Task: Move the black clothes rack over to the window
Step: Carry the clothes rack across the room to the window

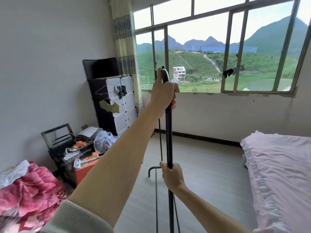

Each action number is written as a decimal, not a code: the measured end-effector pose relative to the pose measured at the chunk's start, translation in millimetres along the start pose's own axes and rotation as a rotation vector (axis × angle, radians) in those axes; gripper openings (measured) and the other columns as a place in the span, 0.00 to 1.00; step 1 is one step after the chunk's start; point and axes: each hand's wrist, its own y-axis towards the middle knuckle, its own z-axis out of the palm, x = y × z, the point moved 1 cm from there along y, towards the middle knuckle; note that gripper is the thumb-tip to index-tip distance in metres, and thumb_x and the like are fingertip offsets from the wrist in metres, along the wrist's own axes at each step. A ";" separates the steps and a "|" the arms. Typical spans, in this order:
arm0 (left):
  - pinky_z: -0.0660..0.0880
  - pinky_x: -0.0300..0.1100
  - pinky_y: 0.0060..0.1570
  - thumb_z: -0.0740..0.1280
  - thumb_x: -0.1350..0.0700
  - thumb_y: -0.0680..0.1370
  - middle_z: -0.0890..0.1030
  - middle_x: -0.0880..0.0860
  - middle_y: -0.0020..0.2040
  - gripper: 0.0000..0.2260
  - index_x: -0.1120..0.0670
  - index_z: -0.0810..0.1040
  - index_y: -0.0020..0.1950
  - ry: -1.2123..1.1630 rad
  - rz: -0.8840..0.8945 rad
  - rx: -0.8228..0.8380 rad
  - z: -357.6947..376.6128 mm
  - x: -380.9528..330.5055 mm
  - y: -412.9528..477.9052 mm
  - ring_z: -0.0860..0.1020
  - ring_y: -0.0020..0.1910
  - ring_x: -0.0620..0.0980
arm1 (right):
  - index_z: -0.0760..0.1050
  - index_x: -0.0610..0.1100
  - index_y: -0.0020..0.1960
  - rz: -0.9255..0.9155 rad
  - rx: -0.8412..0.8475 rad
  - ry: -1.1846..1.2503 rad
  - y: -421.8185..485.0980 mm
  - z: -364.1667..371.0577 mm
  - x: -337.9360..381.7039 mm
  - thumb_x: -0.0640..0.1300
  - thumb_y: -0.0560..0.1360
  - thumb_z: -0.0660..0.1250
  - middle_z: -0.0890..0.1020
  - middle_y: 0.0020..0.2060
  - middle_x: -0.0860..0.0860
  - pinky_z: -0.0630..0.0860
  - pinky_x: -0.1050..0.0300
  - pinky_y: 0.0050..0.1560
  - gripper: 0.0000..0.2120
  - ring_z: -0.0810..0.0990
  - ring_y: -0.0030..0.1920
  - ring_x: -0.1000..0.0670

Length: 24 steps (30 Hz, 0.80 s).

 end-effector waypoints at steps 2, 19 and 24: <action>0.68 0.40 0.20 0.60 0.69 0.72 0.68 0.48 0.18 0.42 0.40 0.54 0.81 -0.005 -0.006 0.006 9.5 6.9 18.4 0.66 0.17 0.49 | 0.58 0.48 0.18 -0.003 -0.002 -0.003 21.4 -9.8 -5.0 0.42 0.75 0.65 0.61 0.18 0.55 0.54 0.55 0.27 0.29 0.58 0.21 0.51; 0.71 0.55 0.62 0.66 0.60 0.73 0.65 0.63 0.76 0.33 0.54 0.61 0.77 0.456 0.213 -0.057 36.8 69.0 205.7 0.69 0.70 0.63 | 0.59 0.48 0.19 0.012 -0.042 -0.008 207.1 -29.2 -23.3 0.41 0.75 0.64 0.61 0.17 0.57 0.55 0.57 0.24 0.28 0.58 0.21 0.51; 0.66 0.40 0.33 0.67 0.63 0.71 0.64 0.68 0.73 0.35 0.59 0.59 0.76 0.416 0.192 0.020 43.9 88.1 260.3 0.69 0.65 0.70 | 0.57 0.50 0.23 0.030 -0.072 -0.033 261.1 -32.4 -24.7 0.42 0.74 0.64 0.61 0.19 0.54 0.55 0.54 0.26 0.25 0.58 0.22 0.50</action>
